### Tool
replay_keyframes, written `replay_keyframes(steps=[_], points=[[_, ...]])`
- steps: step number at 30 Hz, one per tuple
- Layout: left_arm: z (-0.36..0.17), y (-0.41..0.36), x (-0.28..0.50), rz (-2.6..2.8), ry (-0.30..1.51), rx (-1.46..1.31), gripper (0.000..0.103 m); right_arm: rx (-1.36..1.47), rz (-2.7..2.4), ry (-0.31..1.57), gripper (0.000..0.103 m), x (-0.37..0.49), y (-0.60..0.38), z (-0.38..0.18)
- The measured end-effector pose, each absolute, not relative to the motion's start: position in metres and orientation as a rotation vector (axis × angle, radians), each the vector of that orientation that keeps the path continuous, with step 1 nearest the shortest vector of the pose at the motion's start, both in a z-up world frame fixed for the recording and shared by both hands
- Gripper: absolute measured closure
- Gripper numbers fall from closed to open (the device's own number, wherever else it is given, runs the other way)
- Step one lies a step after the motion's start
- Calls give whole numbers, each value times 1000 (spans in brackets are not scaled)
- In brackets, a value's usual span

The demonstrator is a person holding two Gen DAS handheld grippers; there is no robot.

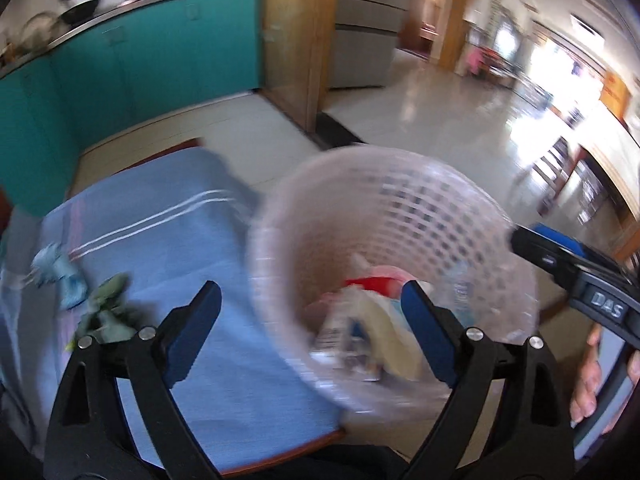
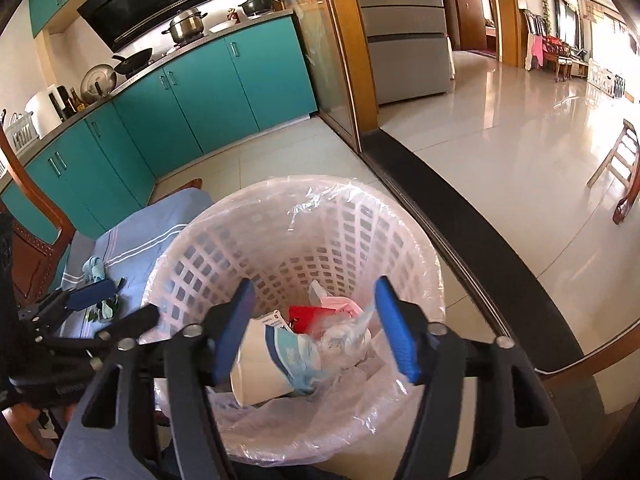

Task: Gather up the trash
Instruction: 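Carry cup and packet over the wastebasket and open both tools to drop them, then grasp the light blue cloth with the left tool while the right tool grasps the green leaves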

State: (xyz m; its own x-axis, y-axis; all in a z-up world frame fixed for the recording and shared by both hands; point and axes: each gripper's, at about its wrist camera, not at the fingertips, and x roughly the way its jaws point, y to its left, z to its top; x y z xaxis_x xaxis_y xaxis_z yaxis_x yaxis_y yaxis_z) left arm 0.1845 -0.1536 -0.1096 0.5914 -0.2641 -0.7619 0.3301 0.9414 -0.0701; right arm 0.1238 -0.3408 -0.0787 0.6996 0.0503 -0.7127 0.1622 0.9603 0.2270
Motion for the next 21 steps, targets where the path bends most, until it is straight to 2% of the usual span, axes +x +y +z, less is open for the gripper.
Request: replay_keyframes(steps=[6, 12, 18, 19, 21], points=[[-109, -51, 222, -30, 872, 0, 10, 258, 14, 791, 39, 131, -313, -74], [-139, 46, 284, 211, 1002, -104, 5, 189, 188, 825, 39, 152, -239, -75], [-178, 82, 340, 245, 1127, -239, 5, 92, 367, 900, 31, 163, -155, -85], [-184, 84, 343, 225, 1145, -241, 8, 74, 397, 904, 29, 165, -143, -87], [-193, 81, 346, 221, 1156, -196, 21, 37, 452, 908, 28, 172, -119, -93]])
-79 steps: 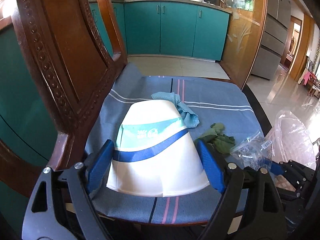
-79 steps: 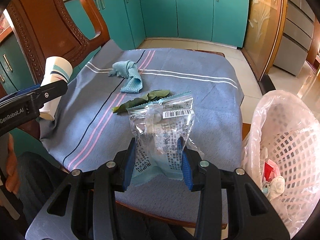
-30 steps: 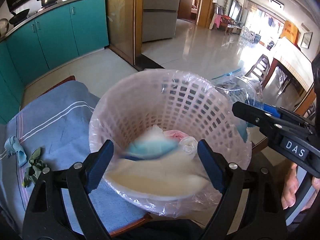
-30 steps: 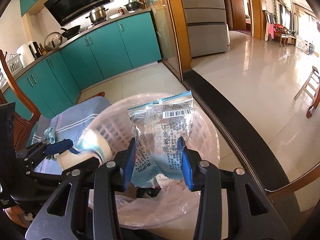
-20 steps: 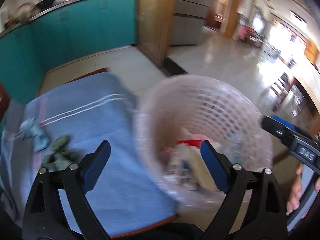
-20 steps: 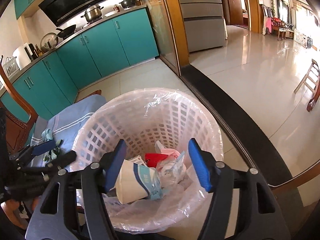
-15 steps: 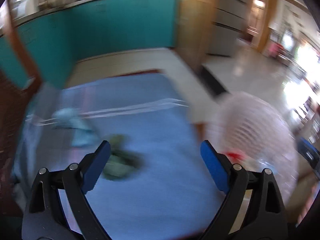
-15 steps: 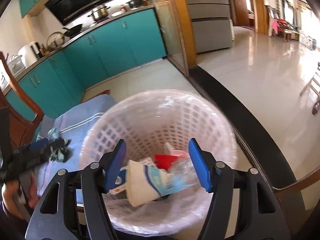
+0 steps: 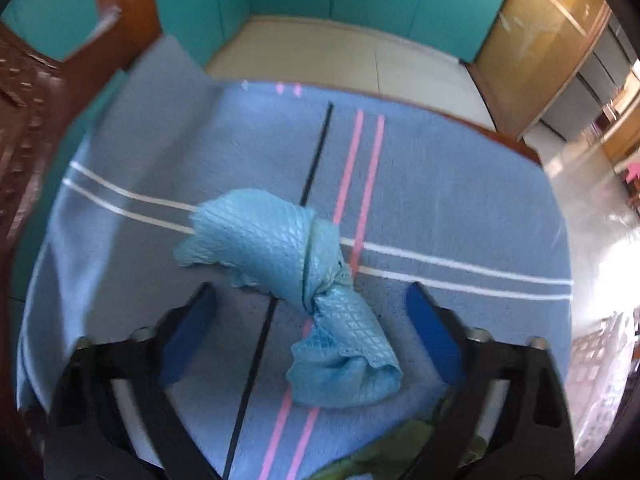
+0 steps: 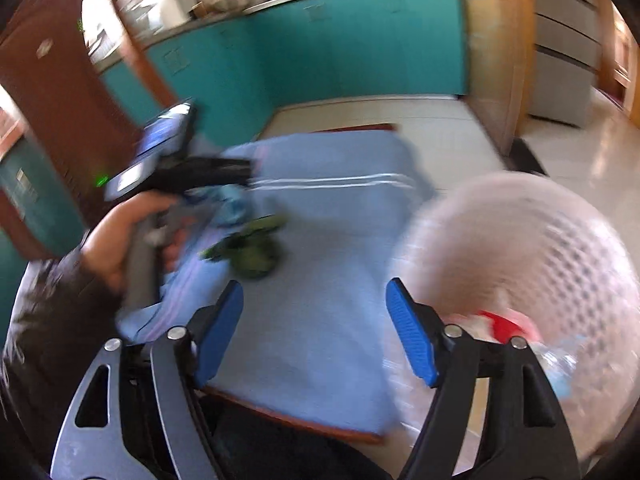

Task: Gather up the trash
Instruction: 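Grasp the light blue cloth with the left tool while the right tool grasps the green leaves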

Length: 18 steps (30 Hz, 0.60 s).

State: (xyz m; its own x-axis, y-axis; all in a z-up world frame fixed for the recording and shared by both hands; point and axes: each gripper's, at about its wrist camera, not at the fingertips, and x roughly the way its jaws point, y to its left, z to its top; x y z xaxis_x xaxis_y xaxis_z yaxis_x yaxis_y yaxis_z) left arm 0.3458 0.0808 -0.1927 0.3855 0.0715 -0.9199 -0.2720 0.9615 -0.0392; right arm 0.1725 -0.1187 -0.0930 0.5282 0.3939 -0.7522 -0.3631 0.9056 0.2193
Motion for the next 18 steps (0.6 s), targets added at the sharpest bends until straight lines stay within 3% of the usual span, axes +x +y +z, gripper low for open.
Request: replay_keyframes(steps=[2, 4, 6, 9, 13, 15, 18], points=[[-188, 78, 343, 193, 1128, -163, 39, -4, 495, 916, 28, 186, -94, -104], [-182, 81, 335, 173, 1118, -163, 67, -16, 509, 945, 28, 204, -74, -118], [-178, 87, 326, 136, 1120, -187, 80, 0, 523, 994, 28, 222, -57, -134], [-171, 98, 302, 123, 1124, -216, 83, 15, 523, 1050, 33, 241, -42, -152], [-173, 102, 267, 79, 1121, -243, 83, -25, 488, 1053, 75, 244, -35, -157], [-174, 97, 254, 39, 1119, -245, 83, -36, 475, 1049, 88, 242, -38, -155], [-176, 93, 242, 7, 1104, -244, 83, 22, 490, 1041, 90, 231, -58, -148]])
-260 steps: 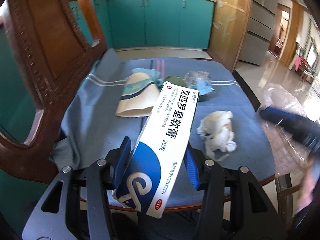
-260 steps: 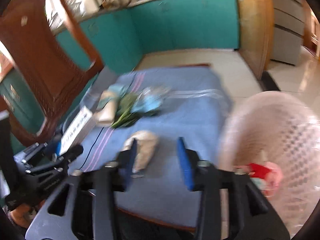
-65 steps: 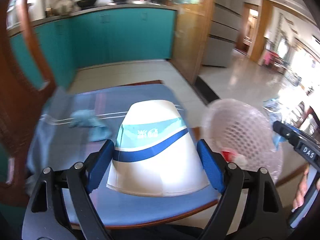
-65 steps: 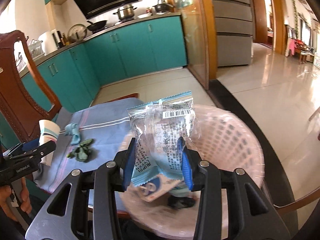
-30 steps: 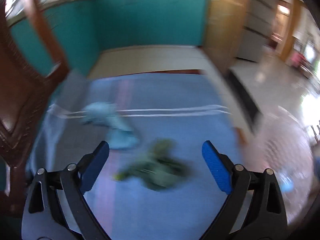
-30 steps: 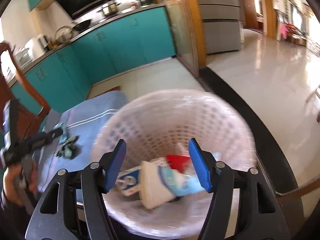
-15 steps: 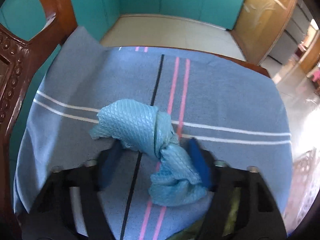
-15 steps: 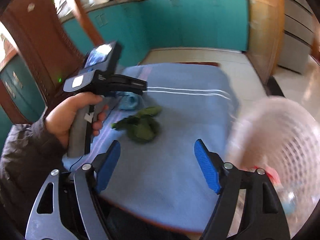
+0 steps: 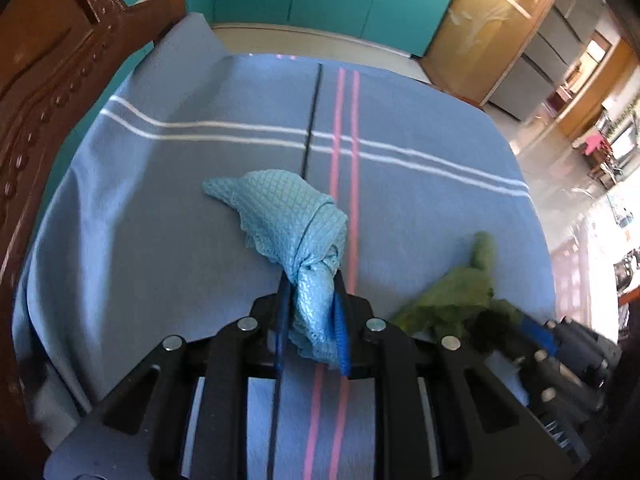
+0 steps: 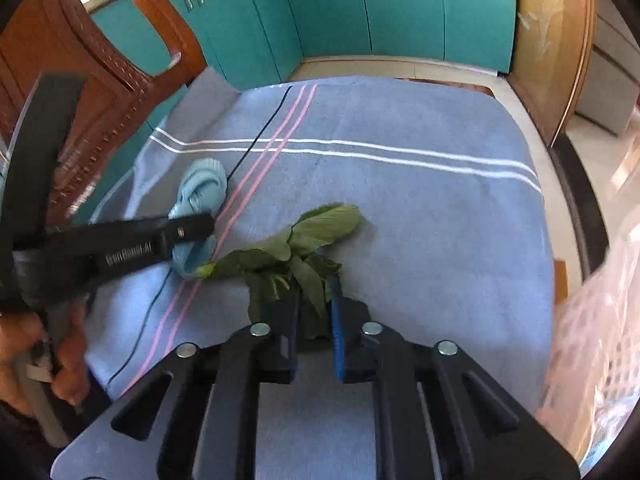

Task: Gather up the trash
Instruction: 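Grasp the light blue cloth with the left tool while the right tool grasps the green leaves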

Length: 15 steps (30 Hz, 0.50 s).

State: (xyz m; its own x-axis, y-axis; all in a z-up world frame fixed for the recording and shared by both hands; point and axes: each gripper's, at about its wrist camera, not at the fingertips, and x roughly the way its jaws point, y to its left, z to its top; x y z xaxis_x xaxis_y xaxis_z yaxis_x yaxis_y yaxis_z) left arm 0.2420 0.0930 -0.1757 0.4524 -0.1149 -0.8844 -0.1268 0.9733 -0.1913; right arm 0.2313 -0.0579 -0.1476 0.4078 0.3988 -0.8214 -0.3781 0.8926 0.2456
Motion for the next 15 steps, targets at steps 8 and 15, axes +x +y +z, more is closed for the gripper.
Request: replay_keyframes(steps=[8, 15], points=[[-140, 83, 204, -13, 1018, -194, 43, -16, 503, 1063, 76, 188, -96, -140], [-149, 85, 221, 35, 1069, -222, 25, -64, 486, 1023, 30, 190, -74, -139]])
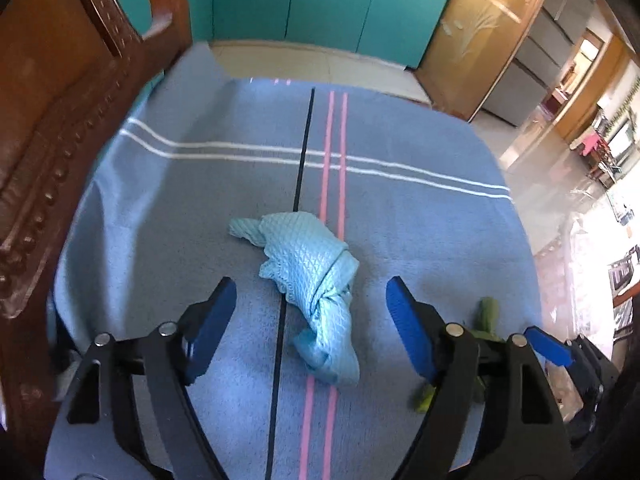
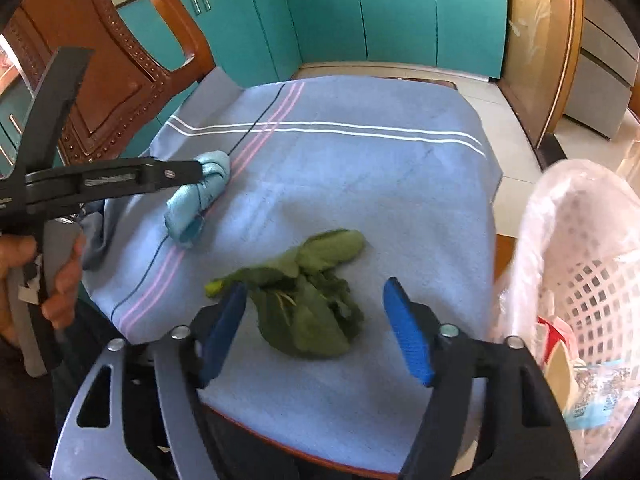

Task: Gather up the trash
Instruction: 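Grasp the light blue cloth with the left tool while the right tool grasps the green leaves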

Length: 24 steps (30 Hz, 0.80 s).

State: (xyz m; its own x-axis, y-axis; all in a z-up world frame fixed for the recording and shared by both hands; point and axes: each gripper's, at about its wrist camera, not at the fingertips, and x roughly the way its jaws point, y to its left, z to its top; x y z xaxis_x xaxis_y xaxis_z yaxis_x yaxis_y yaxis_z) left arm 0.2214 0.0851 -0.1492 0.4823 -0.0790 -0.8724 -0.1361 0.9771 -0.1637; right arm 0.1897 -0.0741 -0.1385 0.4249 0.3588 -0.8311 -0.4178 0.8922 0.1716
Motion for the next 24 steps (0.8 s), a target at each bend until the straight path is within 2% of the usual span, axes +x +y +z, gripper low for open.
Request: replay_keyframes(steps=[10, 14, 18, 20, 24], points=[[-180, 94, 238, 47, 1110, -214, 27, -204, 502, 1037, 30, 200, -33, -155], [-185, 95, 239, 47, 1112, -205, 41, -193, 505, 1046, 30, 202, -36, -156], [-184, 91, 236, 19, 1103, -205, 64, -188, 511, 1044, 31, 202, -37, -157], [-186, 87, 239, 7, 1102, -202, 71, -172, 534, 1049, 38, 200, -37, -156], [-184, 84, 235, -4, 1101, -174, 73, -167, 553, 1039, 60, 197, -39, -153]])
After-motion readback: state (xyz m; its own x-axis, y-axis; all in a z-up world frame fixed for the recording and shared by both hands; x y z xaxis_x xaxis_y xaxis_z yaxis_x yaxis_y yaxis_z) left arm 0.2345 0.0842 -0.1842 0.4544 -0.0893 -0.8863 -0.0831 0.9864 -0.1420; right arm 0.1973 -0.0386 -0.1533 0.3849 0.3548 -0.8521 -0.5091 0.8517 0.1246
